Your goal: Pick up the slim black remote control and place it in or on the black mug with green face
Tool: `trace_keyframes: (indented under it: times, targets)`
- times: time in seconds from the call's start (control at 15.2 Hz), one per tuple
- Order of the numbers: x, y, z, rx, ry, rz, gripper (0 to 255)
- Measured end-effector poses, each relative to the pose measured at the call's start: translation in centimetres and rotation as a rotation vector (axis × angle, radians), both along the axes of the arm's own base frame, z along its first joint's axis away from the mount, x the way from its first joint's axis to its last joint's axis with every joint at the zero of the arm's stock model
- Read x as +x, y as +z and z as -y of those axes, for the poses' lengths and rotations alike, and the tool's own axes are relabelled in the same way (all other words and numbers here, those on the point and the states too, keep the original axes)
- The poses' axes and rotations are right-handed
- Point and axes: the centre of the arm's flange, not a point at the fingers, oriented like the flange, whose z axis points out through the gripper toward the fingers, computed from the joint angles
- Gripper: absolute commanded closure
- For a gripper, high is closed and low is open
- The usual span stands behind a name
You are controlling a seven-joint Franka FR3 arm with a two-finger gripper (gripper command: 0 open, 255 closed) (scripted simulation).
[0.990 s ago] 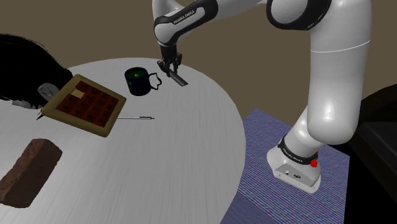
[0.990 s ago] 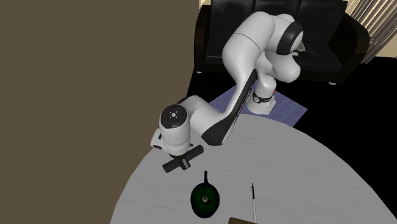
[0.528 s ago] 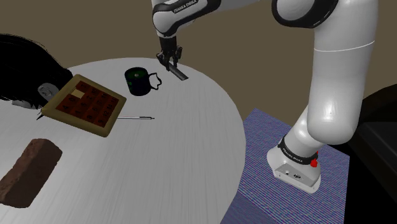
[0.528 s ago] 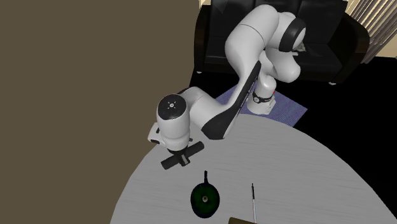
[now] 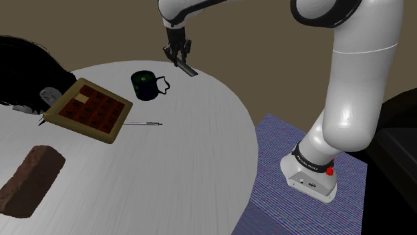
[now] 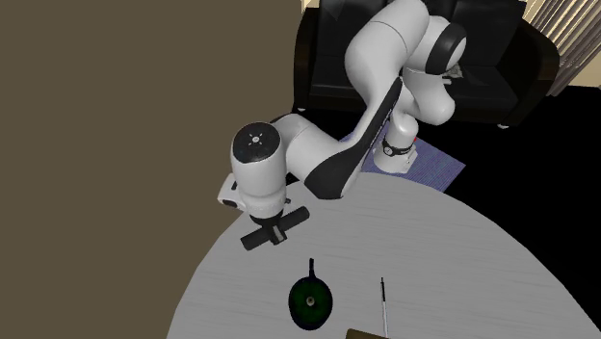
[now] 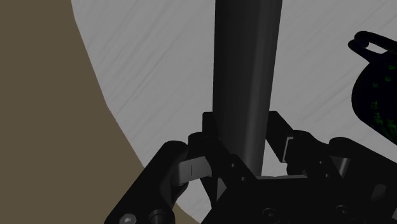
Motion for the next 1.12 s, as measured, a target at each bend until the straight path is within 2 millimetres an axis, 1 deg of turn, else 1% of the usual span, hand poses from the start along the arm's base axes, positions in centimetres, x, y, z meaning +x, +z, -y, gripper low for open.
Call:
trace_keyframes:
  times: [0.92,0.99,1.12]
  targets:
    - [0.1,7.3,-0.2,0.000,0.000,0.000,255]
    - [0.2,7.7,-0.8,0.000,0.000,0.000,255]
    - [0.4,7.7,-2.8,0.000,0.001,0.000,255]
